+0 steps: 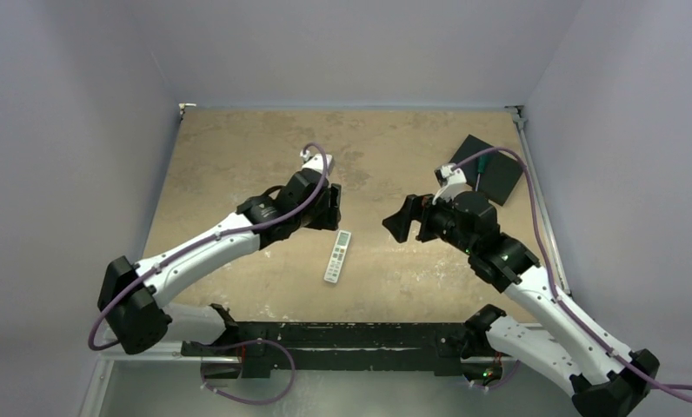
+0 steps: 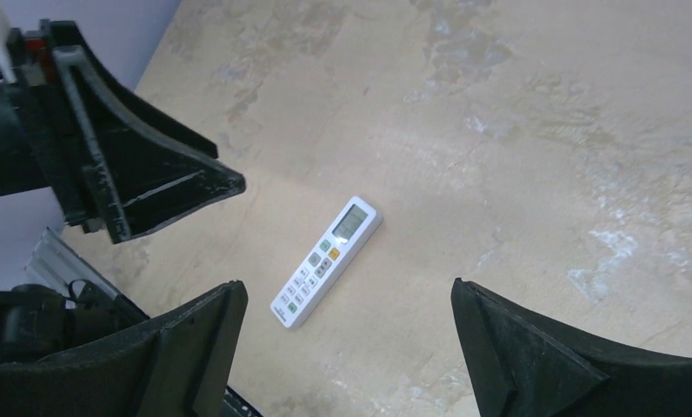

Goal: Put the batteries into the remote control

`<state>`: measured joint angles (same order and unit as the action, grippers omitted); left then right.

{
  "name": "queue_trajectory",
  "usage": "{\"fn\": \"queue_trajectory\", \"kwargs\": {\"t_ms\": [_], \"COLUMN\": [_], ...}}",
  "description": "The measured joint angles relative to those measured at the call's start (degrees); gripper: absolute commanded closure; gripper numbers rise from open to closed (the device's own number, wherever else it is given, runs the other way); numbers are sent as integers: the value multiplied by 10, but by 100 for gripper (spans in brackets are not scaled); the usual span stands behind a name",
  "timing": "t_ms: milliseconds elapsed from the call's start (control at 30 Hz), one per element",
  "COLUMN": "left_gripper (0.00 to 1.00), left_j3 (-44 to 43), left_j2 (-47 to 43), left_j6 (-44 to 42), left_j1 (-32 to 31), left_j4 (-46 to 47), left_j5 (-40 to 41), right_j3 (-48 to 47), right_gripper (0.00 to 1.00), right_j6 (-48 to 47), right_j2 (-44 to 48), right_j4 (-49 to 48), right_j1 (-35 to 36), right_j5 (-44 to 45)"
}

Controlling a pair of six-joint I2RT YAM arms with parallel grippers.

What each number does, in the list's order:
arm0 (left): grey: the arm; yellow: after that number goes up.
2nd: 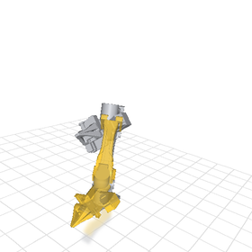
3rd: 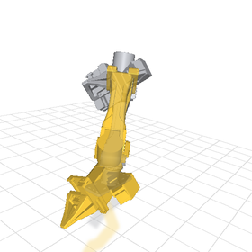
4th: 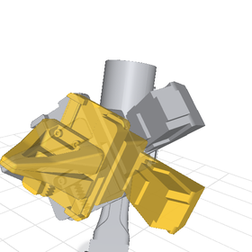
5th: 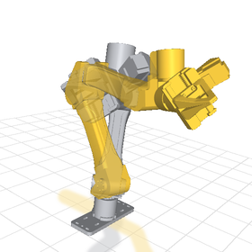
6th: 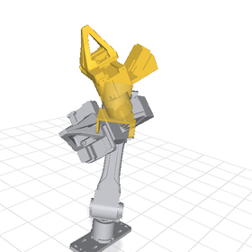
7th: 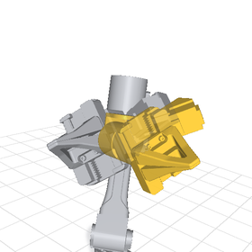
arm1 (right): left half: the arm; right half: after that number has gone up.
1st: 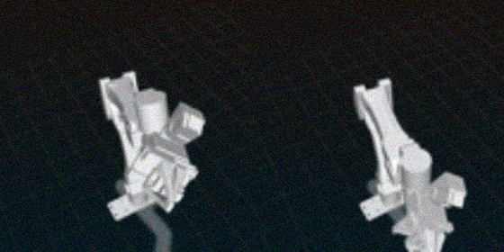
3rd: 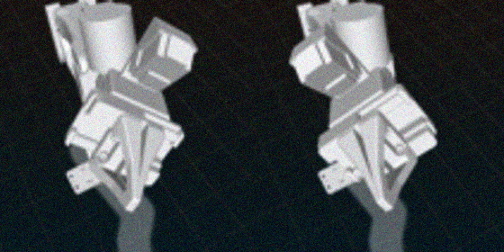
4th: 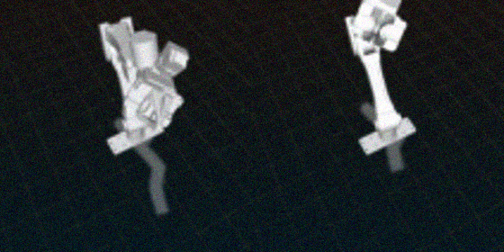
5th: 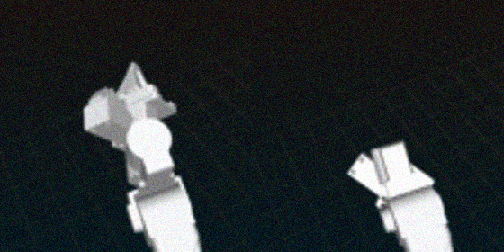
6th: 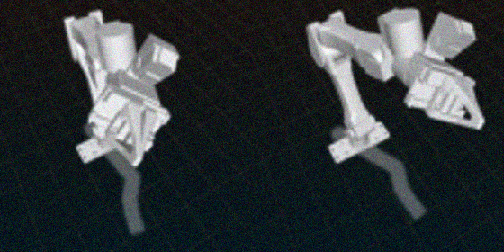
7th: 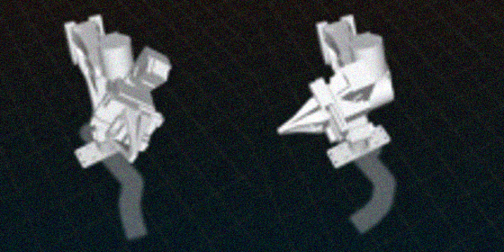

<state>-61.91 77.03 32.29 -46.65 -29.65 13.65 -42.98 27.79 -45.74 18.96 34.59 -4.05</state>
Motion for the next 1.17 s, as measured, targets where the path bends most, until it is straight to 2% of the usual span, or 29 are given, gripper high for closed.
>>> {"fn": "queue_trajectory", "kwargs": {"t_ms": [100, 167, 433, 533, 567, 867, 1033, 1167], "left_gripper": [43, 37, 29, 16, 15, 10, 10, 10], "left_j3": [2, 2, -7, -7, -7, -4, 37, 46], "left_j2": [-39, -68, -104, -118, -123, -210, -279, -284], "left_j6": [-5, -10, -35, -44, -47, -86, -109, -119], "left_j1": [0, 0, 0, 0, 0, 0, 0, 0], "left_j4": [0, 0, -22, -29, -29, -20, 14, 24], "left_j5": [14, 26, 73, 79, 80, 122, 142, 150], "right_j3": [-17, -24, -111, -122, -122, -119, -108, -101], "right_gripper": [1, 1, 1, 1, 1, 1, 1, 1], "right_j6": [-13, -23, -72, -87, -92, -123, -131, -137], "right_j2": [1, 2, -23, -17, -12, 33, 39, 36], "right_j4": [4, 6, 42, 41, 41, 29, 21, 21], "right_j1": [0, 0, 0, 0, 0, 0, 0, 0], "right_j5": [17, 24, 87, 106, 109, 137, 149, 154]}}
